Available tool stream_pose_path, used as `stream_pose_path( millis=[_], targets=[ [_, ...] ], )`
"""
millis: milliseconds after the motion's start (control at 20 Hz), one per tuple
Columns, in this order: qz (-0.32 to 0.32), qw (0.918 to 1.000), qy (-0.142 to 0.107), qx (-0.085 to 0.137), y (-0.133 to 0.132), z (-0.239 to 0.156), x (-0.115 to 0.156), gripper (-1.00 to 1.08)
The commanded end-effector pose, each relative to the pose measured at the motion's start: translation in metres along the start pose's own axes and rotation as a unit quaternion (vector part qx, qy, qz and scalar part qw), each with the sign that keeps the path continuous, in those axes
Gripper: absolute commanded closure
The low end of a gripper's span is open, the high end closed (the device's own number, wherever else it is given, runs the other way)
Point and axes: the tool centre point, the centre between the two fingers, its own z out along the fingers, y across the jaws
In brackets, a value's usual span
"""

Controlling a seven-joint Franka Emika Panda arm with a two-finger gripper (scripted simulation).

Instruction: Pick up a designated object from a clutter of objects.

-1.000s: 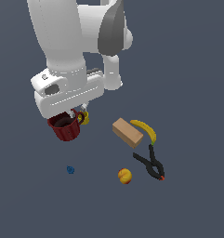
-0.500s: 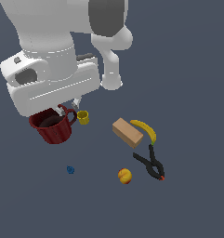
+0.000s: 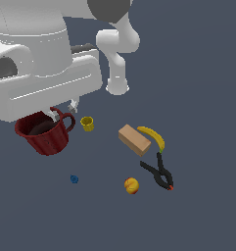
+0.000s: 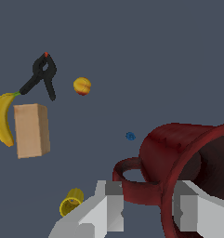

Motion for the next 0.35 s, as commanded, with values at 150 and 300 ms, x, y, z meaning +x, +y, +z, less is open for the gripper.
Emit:
stream_pose_path(
  millis=[150, 300],
  targets=[
    [0.000, 1.0000, 0.001, -0.001, 0.0052, -0.0086, 0.0042, 1.08],
    [0.000, 1.0000, 0.001, -0.001, 0.0059, -0.0095, 0.0047, 1.08]
  ],
)
